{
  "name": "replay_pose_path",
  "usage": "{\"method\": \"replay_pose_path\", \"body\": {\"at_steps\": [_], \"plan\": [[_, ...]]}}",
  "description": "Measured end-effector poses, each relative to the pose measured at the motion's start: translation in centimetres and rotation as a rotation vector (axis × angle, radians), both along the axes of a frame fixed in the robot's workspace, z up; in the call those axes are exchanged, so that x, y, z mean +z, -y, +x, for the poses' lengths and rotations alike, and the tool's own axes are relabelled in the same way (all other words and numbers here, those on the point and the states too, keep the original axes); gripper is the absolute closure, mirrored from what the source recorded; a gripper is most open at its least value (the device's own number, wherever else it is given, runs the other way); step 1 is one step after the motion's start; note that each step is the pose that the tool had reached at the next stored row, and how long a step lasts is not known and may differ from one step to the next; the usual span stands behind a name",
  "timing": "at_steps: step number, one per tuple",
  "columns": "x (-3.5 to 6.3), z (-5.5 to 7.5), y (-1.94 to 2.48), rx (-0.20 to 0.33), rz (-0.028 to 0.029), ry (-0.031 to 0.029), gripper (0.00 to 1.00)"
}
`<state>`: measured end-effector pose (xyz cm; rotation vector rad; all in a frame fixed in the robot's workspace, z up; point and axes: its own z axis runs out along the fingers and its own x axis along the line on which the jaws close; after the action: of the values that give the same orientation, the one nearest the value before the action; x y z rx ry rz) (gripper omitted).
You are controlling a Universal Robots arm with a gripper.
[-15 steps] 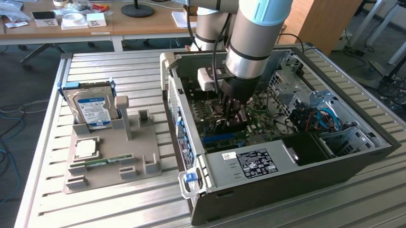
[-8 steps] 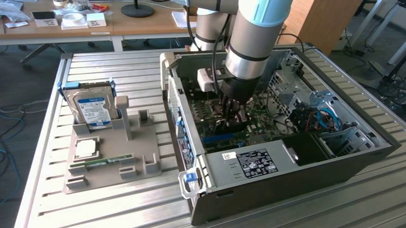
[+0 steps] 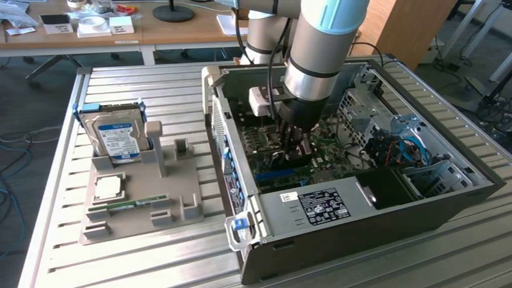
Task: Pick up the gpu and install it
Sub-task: 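Insert the gpu into the slot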
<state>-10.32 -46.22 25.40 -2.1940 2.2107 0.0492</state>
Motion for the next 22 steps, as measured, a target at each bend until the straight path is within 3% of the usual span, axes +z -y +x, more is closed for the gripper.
{"method": "replay_pose_path", "body": {"at_steps": [22], "plan": [[-0.17,0.0,0.06,0.0,-0.0001,0.0001,0.73]]}}
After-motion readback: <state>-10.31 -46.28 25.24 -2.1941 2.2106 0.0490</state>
